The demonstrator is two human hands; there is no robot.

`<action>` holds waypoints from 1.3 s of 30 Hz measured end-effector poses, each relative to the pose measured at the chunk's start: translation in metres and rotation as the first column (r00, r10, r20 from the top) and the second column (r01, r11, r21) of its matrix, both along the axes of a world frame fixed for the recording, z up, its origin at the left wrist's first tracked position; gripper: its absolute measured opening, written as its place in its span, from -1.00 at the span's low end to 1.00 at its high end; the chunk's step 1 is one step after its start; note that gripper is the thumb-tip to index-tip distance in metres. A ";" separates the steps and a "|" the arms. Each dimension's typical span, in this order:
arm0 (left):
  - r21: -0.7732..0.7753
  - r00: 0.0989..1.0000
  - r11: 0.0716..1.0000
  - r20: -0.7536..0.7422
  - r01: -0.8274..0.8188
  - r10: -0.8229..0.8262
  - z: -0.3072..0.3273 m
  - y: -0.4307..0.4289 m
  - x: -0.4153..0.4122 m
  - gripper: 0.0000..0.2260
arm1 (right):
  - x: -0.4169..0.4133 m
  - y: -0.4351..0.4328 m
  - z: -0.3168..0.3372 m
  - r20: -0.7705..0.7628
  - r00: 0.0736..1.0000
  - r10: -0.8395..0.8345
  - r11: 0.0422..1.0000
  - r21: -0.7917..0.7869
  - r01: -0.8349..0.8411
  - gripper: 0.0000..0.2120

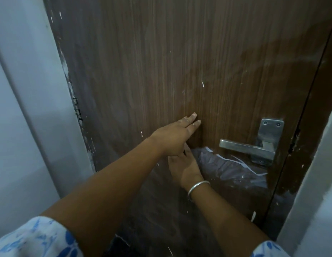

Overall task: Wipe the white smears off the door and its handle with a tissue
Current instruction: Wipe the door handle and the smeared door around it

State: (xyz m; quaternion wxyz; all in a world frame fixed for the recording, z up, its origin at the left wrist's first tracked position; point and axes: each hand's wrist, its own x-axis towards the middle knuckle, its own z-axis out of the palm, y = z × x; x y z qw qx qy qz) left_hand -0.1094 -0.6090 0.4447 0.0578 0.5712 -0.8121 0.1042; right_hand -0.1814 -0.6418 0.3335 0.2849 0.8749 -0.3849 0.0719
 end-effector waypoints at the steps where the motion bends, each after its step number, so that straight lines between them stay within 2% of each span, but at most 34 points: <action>1: -0.007 1.000 1.000 -0.001 -0.004 0.004 0.000 0.000 0.001 -0.26 | -0.002 0.000 -0.004 -0.034 0.999 0.006 1.000 -0.015 -0.007 -0.37; 3: -0.026 1.000 1.000 -0.009 -0.015 0.015 -0.001 0.001 0.007 -0.26 | -0.009 0.002 -0.008 -0.057 0.998 -0.009 0.999 -0.051 0.006 -0.34; 7: -0.011 0.998 0.999 -0.031 -0.050 0.050 -0.008 0.004 0.018 -0.31 | -0.010 0.000 -0.006 0.019 0.999 -0.033 0.998 -0.060 0.035 -0.27; 9: 0.004 0.997 0.998 -0.042 -0.065 0.066 -0.010 0.005 0.019 -0.29 | -0.007 -0.003 -0.008 -0.042 0.999 -0.009 0.997 -0.076 0.006 -0.26; 13: -0.002 0.996 0.997 -0.049 -0.077 0.076 -0.014 0.006 0.020 -0.25 | -0.011 -0.003 -0.026 -0.157 0.985 0.071 0.995 -0.055 -0.080 -0.40; 15: -0.006 0.996 0.997 -0.050 -0.079 0.079 -0.018 0.008 0.023 -0.26 | -0.018 -0.001 -0.029 -0.127 0.989 0.070 0.995 -0.058 -0.078 -0.40; 19: 0.033 0.989 0.994 -0.101 -0.102 0.105 -0.032 0.014 0.029 -0.31 | -0.025 -0.006 -0.019 -0.026 0.999 -0.021 0.997 -0.078 0.019 -0.24; 21: 0.059 0.983 0.991 -0.132 -0.123 0.130 -0.045 0.019 0.029 -0.33 | -0.027 -0.009 -0.019 -0.105 0.994 -0.019 0.994 -0.106 0.008 -0.20; 25: 0.142 0.968 0.980 -0.191 -0.140 0.166 -0.071 0.028 0.030 -0.35 | -0.042 -0.011 -0.042 -0.326 0.942 0.074 0.991 -0.083 -0.107 -0.39; 27: 0.174 0.959 0.973 -0.211 -0.154 0.190 -0.080 0.031 0.031 -0.33 | -0.045 -0.009 -0.045 -0.358 0.931 0.068 0.989 -0.096 -0.109 -0.39; 32: 0.193 0.935 0.967 -0.280 -0.167 0.217 -0.088 0.032 0.028 -0.28 | -0.037 -0.011 -0.019 -0.082 0.996 0.019 0.993 -0.113 -0.028 -0.29; 34: 0.203 0.928 0.965 -0.301 -0.164 0.221 -0.088 0.034 0.026 -0.28 | -0.040 -0.011 -0.022 -0.139 0.989 0.043 0.993 -0.104 -0.057 -0.27; 37: 0.218 0.932 0.962 -0.284 -0.165 0.225 -0.088 0.039 0.027 -0.29 | -0.053 -0.010 -0.047 -0.339 0.931 0.133 0.985 -0.057 -0.161 -0.43; 39: 0.219 0.944 0.962 -0.248 -0.166 0.219 -0.086 0.043 0.031 -0.30 | -0.061 -0.011 -0.051 -0.406 0.899 0.167 0.978 -0.045 -0.202 -0.49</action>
